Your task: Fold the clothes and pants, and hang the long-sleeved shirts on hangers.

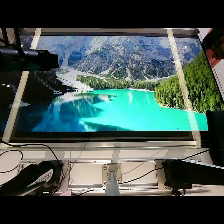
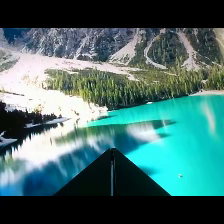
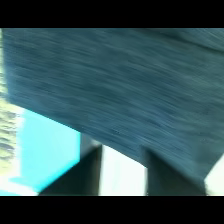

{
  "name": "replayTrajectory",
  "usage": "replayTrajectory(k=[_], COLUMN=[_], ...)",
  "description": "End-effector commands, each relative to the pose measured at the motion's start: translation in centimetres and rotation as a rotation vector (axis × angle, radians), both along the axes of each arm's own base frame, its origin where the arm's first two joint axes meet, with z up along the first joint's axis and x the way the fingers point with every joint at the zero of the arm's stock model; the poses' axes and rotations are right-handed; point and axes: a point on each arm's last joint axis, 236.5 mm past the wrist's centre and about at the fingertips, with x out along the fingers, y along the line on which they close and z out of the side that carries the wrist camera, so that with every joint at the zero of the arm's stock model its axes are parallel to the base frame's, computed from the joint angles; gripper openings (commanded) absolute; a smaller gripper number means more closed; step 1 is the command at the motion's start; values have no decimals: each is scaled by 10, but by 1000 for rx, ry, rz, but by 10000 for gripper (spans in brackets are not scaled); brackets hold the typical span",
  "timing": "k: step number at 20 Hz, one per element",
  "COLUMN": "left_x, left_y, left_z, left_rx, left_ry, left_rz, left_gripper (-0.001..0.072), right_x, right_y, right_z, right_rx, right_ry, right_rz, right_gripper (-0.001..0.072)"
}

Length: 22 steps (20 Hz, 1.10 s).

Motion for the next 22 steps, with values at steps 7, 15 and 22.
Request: replayTrajectory(k=[7,15,22], left_x=[0,0,0], left_y=[0,0,0], left_z=[0,0,0], left_rx=[0,0,0], left_ry=[-1,-1,-1], left_rz=[0,0,0], left_gripper=[30,30,30], right_x=[213,347,376], right_y=[45,153,220], right_z=[68,94,94], right_rx=[-196,-249,-206], right_ry=[-430,-596,-619], right_rz=[484,763,909], right_gripper=[46,46,46])
